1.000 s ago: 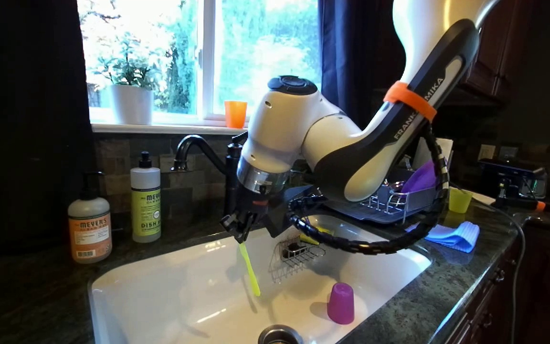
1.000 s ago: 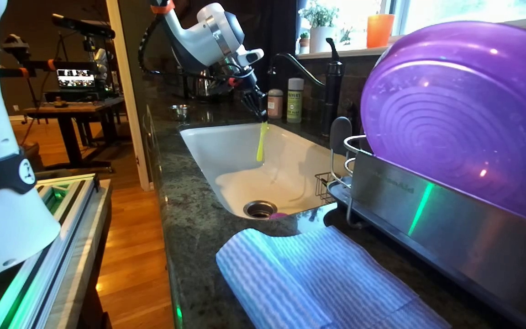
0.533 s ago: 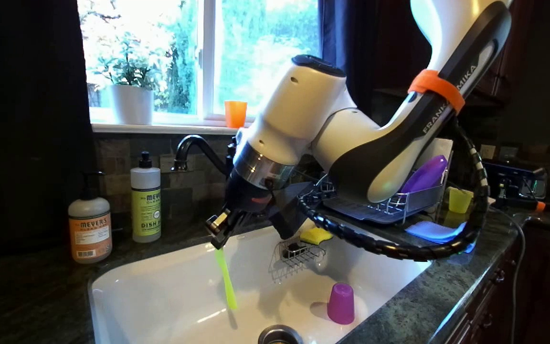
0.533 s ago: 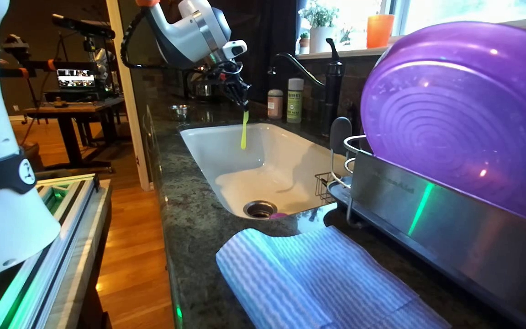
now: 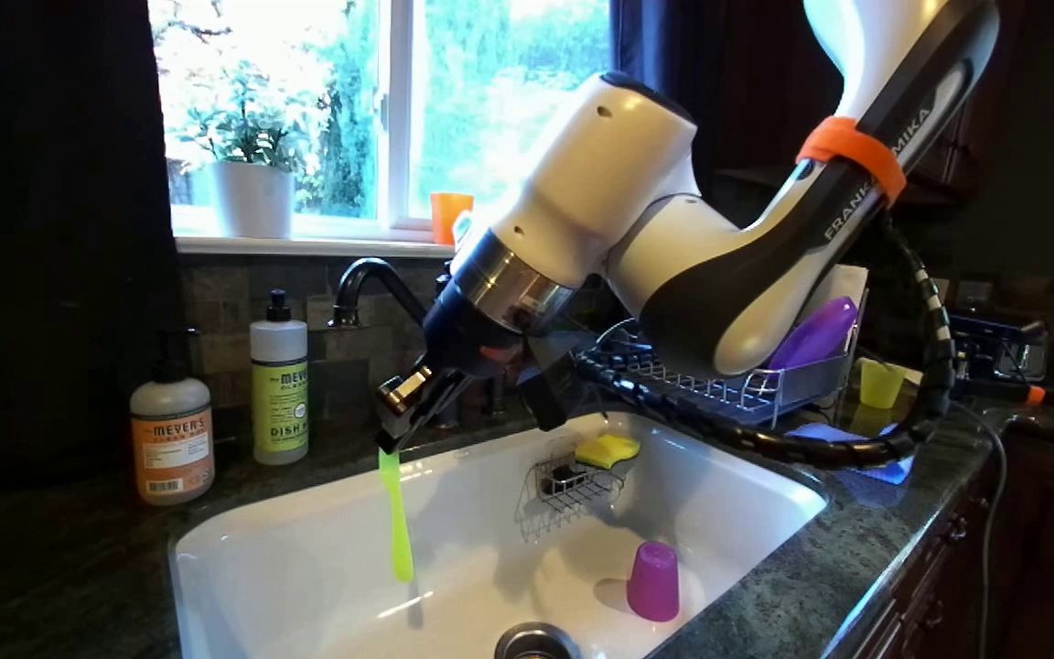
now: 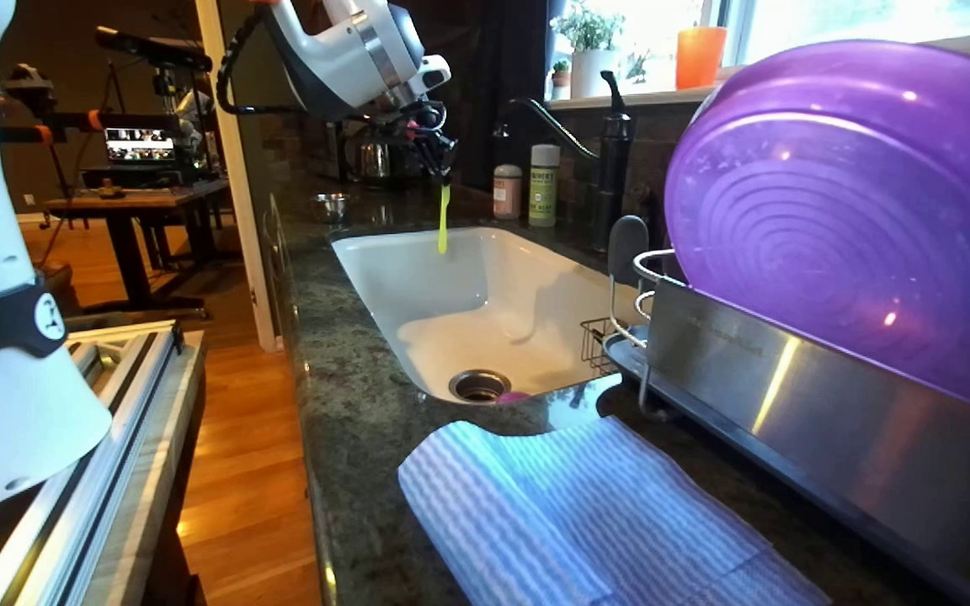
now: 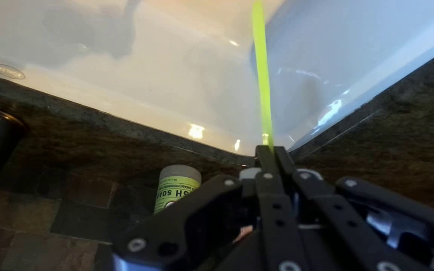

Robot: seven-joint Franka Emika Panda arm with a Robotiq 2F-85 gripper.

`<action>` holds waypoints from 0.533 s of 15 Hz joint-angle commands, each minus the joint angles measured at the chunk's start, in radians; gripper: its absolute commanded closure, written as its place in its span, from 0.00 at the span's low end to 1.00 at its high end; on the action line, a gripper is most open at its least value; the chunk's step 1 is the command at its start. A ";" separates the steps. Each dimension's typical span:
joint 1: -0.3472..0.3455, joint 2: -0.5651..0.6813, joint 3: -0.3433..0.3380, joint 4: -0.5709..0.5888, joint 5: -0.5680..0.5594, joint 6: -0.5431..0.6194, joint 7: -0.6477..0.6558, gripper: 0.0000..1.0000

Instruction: Rotate the water faucet to the left and remove the yellow knife from the sink and place it on the counter top

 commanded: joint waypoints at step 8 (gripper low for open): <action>0.075 -0.006 -0.094 0.061 -0.023 0.038 0.173 0.99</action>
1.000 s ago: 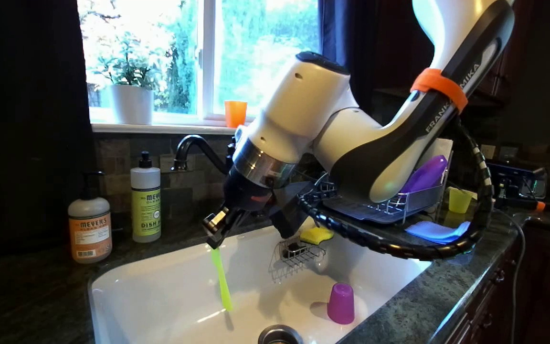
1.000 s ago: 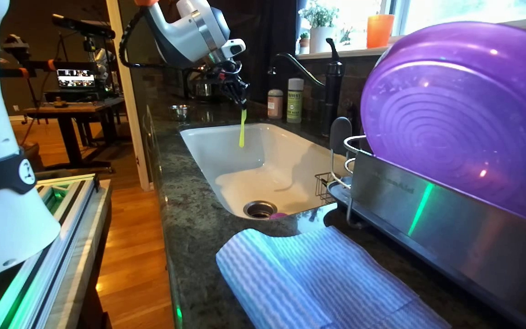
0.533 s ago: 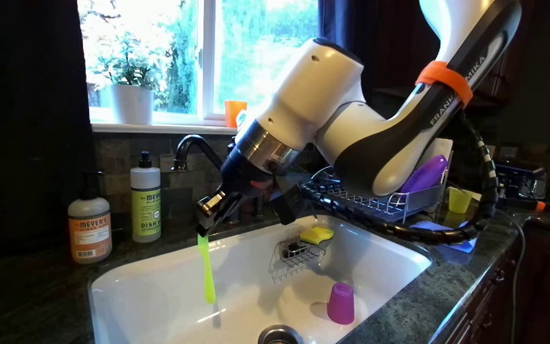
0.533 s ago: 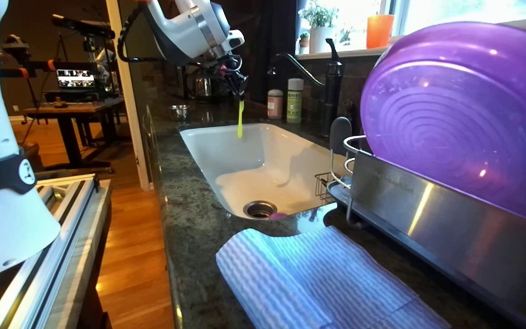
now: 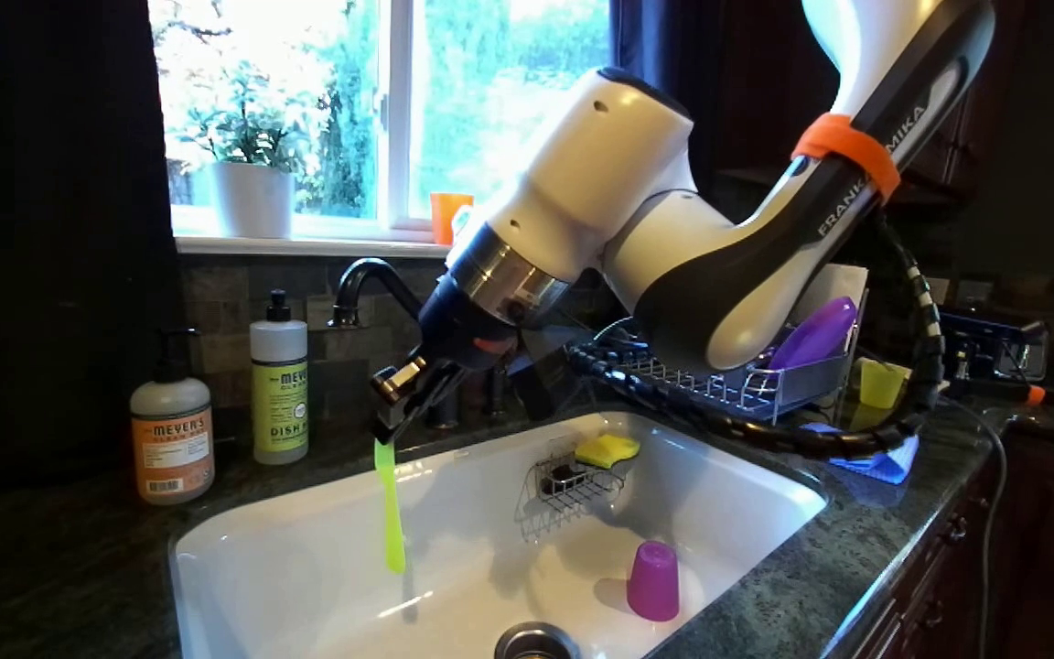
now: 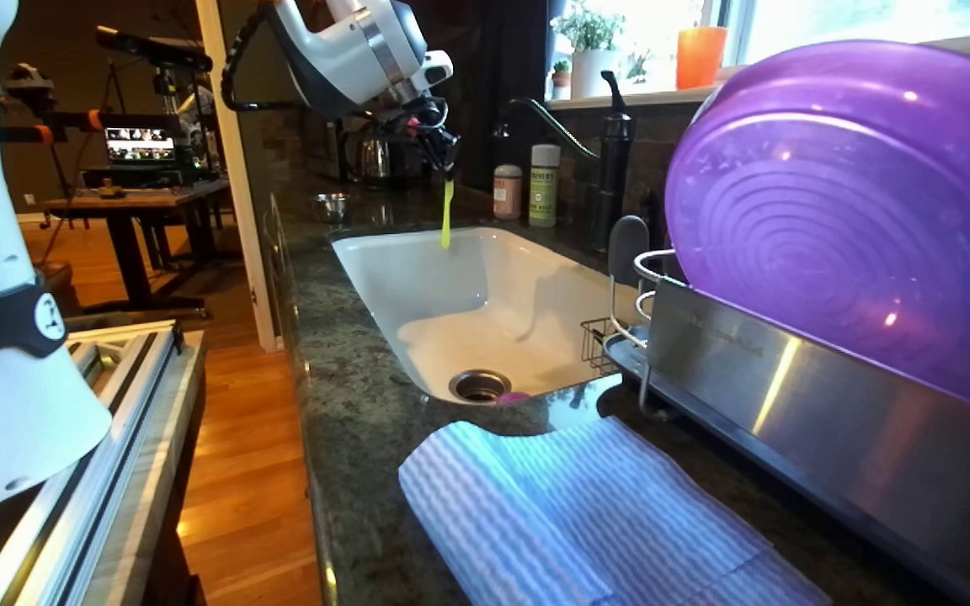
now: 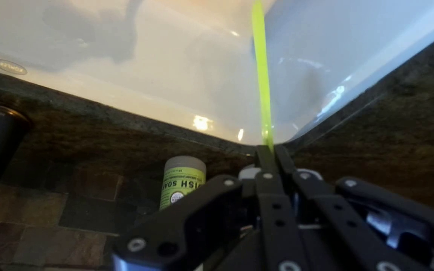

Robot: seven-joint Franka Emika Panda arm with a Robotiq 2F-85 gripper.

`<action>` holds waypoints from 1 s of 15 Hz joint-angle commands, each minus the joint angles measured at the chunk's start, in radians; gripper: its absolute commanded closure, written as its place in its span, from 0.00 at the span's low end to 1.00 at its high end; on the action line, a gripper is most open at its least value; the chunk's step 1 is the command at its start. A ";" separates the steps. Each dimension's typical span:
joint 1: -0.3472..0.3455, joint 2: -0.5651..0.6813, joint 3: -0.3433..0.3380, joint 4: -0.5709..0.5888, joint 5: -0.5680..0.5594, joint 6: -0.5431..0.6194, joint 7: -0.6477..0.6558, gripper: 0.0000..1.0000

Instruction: Rotate the water faucet to the left and remove the yellow knife from the sink and place it on the counter top

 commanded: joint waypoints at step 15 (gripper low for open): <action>0.275 0.149 -0.138 0.126 0.242 0.306 0.507 0.99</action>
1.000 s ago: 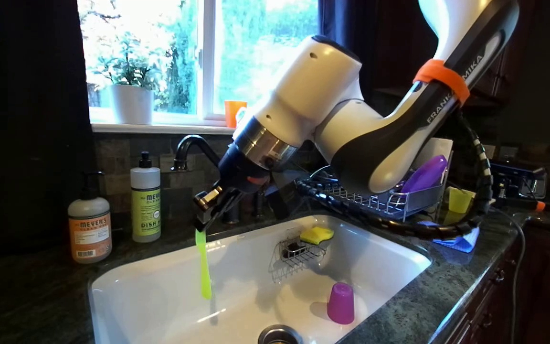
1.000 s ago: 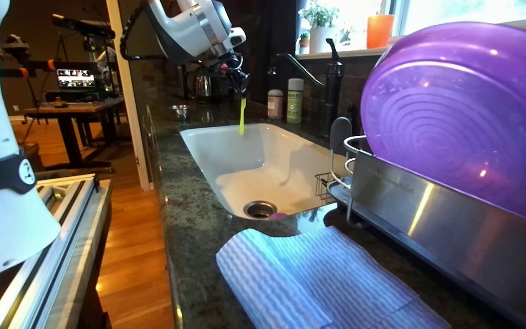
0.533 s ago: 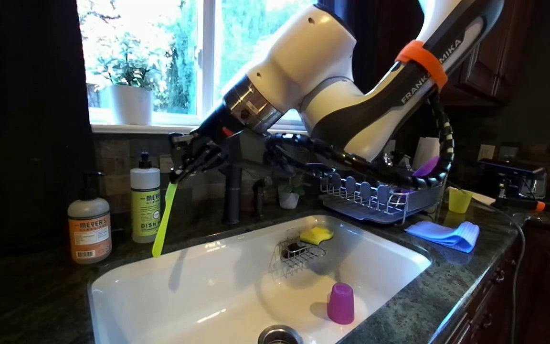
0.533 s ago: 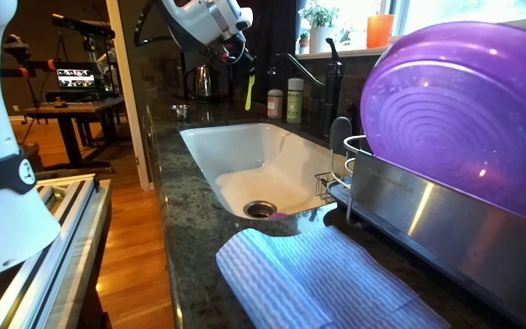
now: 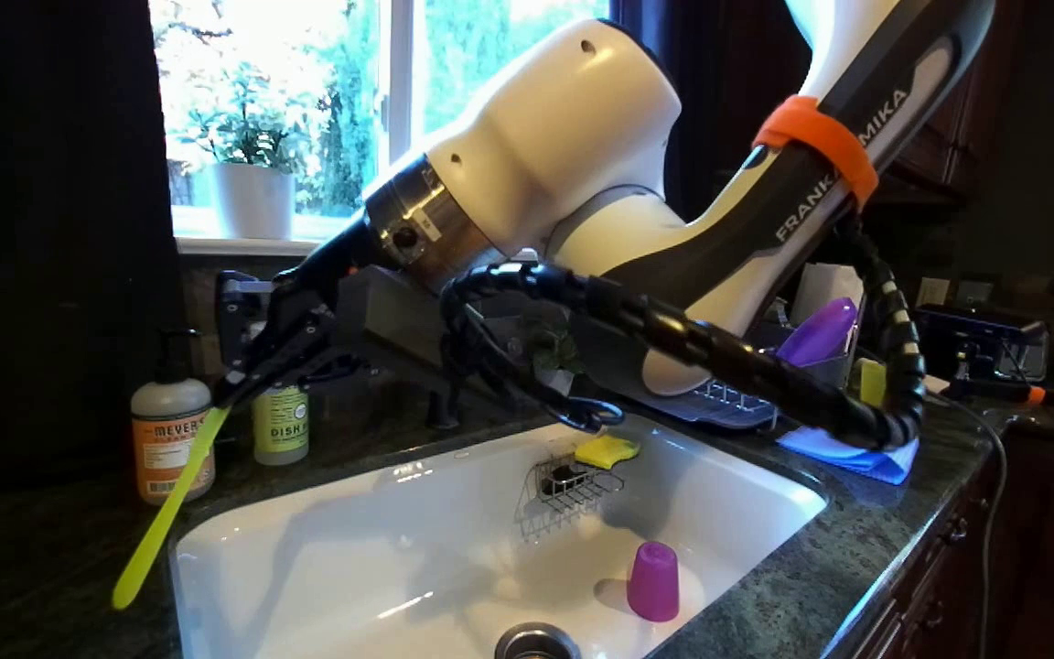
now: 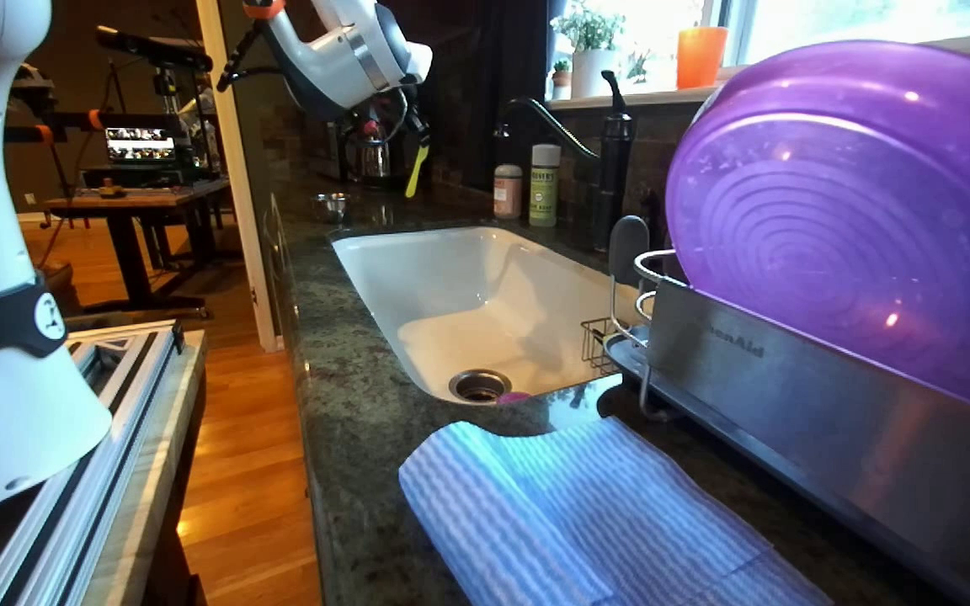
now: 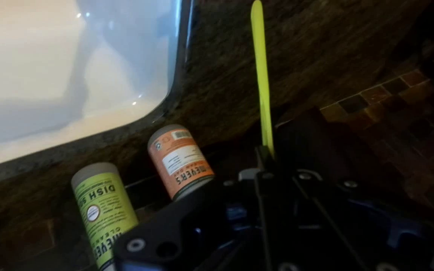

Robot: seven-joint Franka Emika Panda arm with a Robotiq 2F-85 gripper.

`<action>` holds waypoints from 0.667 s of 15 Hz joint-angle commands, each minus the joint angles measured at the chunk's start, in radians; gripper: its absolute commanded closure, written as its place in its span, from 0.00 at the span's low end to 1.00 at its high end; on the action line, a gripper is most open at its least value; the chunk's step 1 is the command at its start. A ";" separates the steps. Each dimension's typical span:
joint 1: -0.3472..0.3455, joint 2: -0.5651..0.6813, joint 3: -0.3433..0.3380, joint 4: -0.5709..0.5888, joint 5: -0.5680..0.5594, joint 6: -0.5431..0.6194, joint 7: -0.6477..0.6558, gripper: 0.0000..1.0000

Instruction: Rotate the water faucet to the left and remove the yellow knife from the sink and place it on the counter top

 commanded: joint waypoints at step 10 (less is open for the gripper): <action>-0.177 0.166 0.270 0.087 0.312 0.209 -0.095 0.99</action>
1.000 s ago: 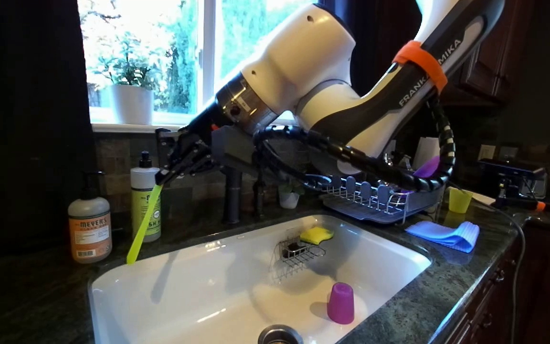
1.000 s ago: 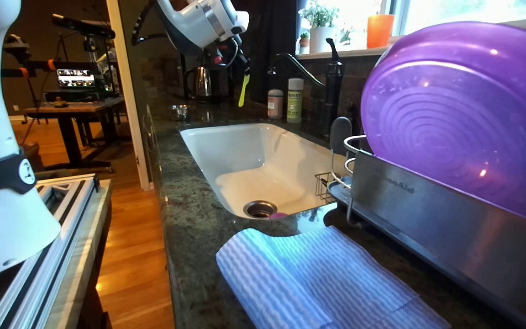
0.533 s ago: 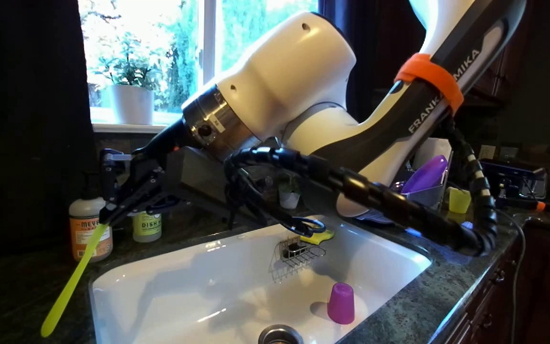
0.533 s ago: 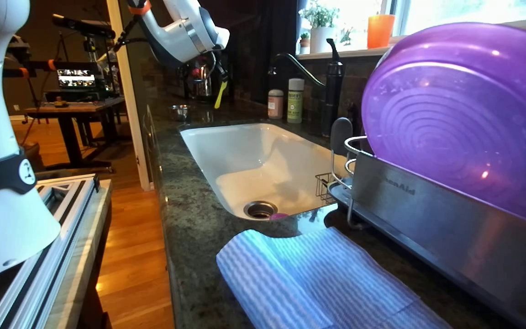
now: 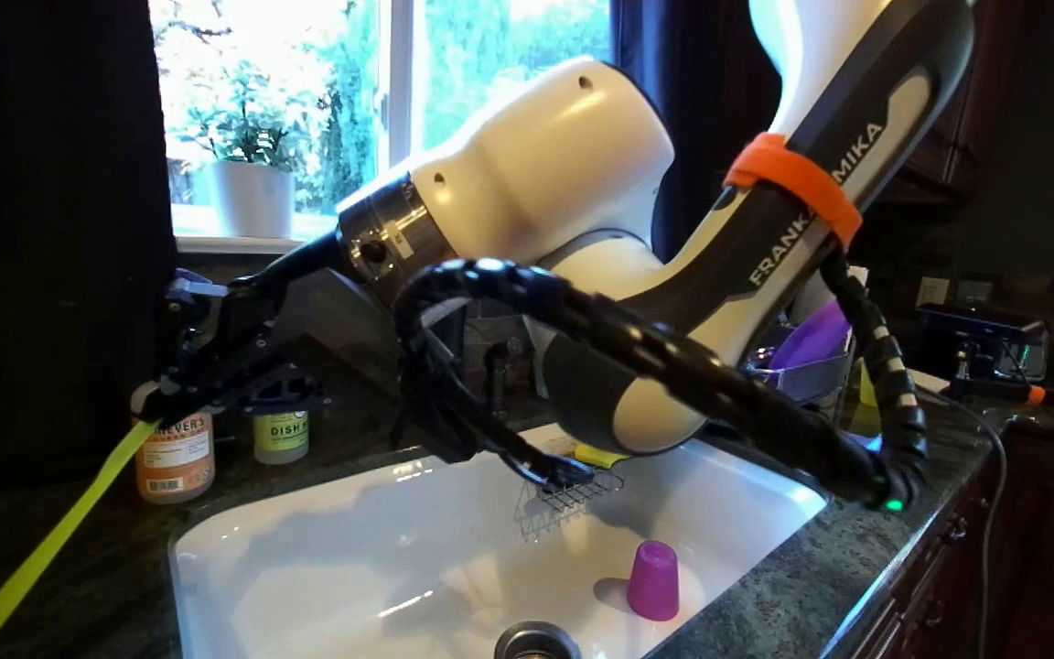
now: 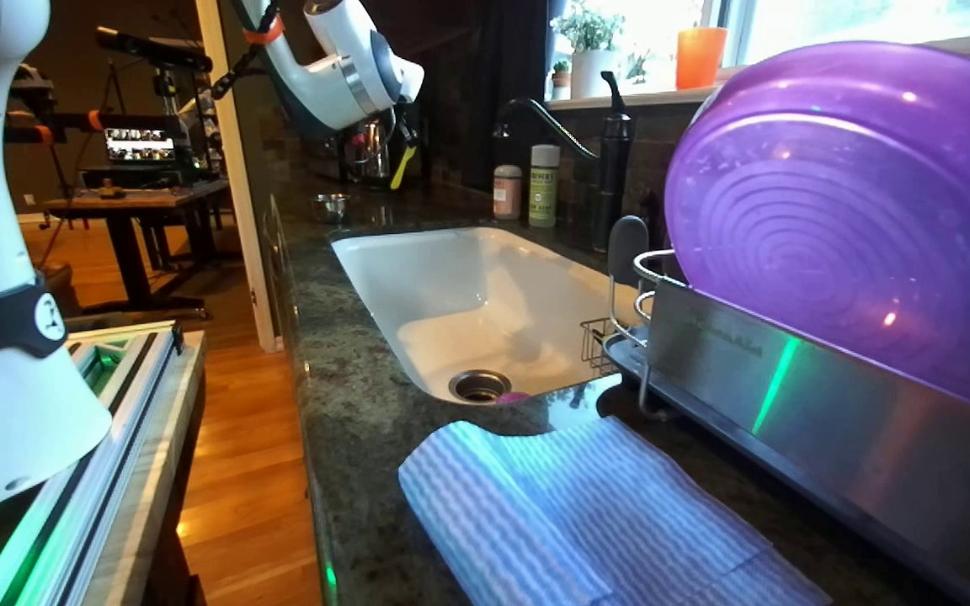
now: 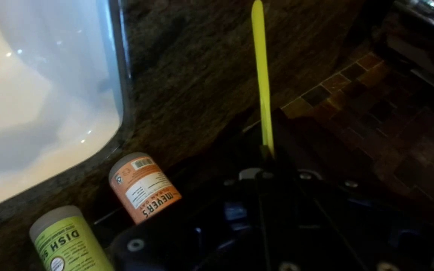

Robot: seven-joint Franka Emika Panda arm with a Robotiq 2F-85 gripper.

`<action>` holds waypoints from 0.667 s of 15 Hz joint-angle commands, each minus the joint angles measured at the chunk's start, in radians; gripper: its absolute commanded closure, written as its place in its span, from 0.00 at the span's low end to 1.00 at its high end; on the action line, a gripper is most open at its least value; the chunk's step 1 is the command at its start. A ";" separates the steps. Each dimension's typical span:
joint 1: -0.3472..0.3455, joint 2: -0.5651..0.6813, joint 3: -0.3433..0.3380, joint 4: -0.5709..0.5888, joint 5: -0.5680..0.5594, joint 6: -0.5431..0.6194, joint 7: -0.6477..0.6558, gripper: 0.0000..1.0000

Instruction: Rotate the water faucet to the left and remove the yellow knife from the sink and place it on the counter top

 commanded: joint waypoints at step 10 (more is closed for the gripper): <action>-0.393 0.273 0.576 0.221 0.577 -0.025 -0.486 0.99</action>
